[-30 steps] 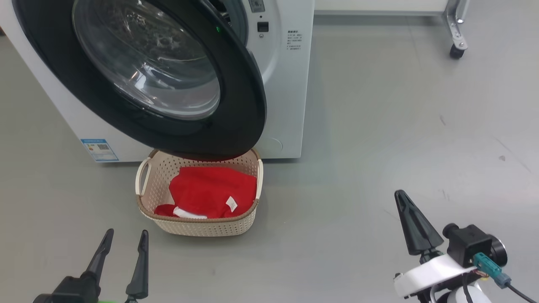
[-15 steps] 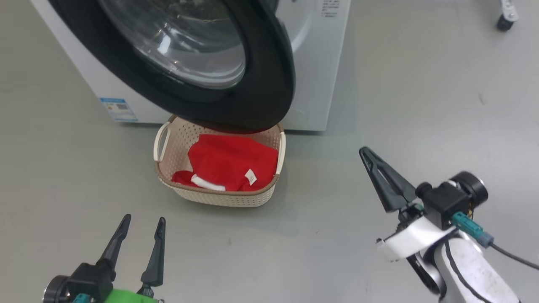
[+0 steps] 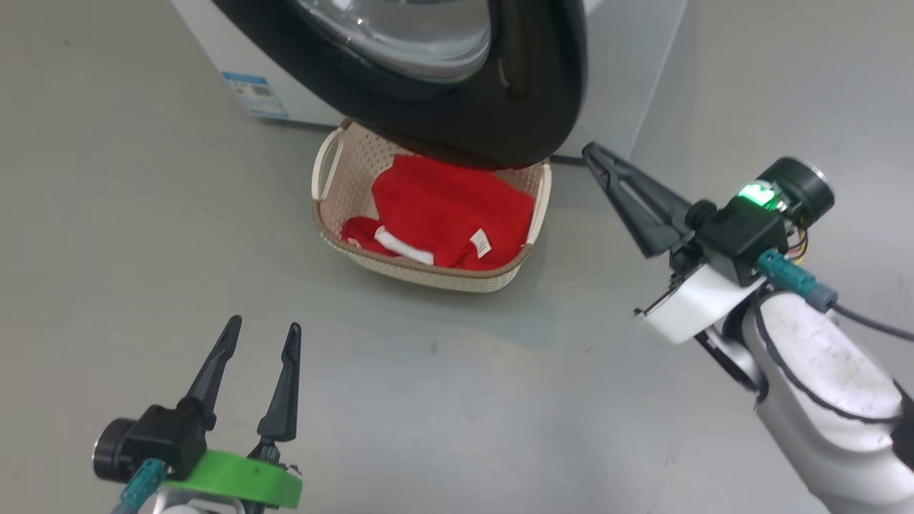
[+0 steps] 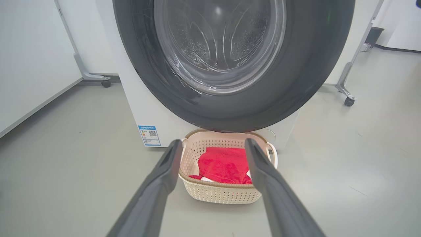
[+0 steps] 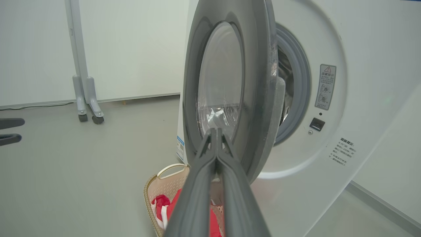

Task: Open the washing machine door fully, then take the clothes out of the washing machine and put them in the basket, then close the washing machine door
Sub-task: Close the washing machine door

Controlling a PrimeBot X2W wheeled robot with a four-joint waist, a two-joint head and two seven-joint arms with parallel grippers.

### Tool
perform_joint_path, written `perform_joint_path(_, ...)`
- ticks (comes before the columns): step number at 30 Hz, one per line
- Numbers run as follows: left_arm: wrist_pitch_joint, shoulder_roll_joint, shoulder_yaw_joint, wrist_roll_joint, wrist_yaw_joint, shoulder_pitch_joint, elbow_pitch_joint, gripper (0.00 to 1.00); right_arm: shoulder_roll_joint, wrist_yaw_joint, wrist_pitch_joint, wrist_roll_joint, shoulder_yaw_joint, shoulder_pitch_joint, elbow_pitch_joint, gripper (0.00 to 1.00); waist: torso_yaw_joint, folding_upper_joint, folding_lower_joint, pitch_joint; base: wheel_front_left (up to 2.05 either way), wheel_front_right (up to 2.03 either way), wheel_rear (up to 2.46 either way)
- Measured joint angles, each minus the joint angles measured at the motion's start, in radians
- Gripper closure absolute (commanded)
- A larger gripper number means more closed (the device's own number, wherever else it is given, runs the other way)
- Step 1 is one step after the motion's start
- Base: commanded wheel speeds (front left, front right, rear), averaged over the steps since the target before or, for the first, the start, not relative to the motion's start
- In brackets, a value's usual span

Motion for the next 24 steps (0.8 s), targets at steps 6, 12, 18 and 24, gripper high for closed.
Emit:
perform_joint_path(6, 0.0, -0.018, -0.011, 0.0, -0.006, -0.049, 0.003, 0.0, -0.04, 0.0, 0.013, 0.034, 0.01, -0.091, 0.035, 1.0, 0.053, 0.0, 0.0, 0.06, 0.0, 0.0, 0.0)
perform_joint_path(12, 0.0, -0.024, -0.014, -0.003, -0.008, -0.075, 0.012, 0.0, -0.074, 0.0, 0.022, 0.069, 0.026, -0.181, 0.075, 1.0, 0.106, 0.0, 0.0, 0.116, 0.0, 0.0, 0.0)
perform_joint_path(18, 0.0, -0.029, -0.012, -0.01, -0.009, -0.096, 0.012, 0.0, -0.098, 0.0, 0.024, 0.097, 0.027, -0.236, 0.11, 1.0, 0.135, 0.0, 0.0, 0.153, 0.0, 0.0, 0.0)
perform_joint_path(24, 0.0, -0.032, -0.007, -0.019, -0.009, -0.1, 0.014, 0.0, -0.112, 0.003, 0.03, 0.123, 0.023, -0.286, 0.139, 1.0, 0.148, 0.0, 0.0, 0.185, 0.0, 0.0, 0.0)
